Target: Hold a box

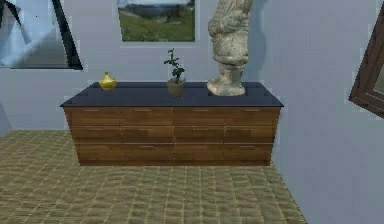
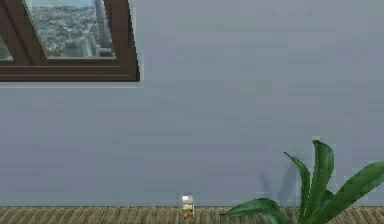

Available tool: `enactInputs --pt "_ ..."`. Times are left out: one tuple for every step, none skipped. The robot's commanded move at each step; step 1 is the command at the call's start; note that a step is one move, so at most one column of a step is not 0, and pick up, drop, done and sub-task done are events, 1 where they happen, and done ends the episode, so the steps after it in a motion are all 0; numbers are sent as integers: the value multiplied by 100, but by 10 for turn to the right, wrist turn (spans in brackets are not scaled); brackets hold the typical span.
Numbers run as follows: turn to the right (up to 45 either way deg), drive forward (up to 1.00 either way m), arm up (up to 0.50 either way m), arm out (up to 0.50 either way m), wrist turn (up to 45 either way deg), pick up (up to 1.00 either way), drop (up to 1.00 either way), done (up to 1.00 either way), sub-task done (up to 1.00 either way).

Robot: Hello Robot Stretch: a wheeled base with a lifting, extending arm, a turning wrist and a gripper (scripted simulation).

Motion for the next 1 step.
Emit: enactInputs --pt "0 0 8 0 0 0 0 0 0"
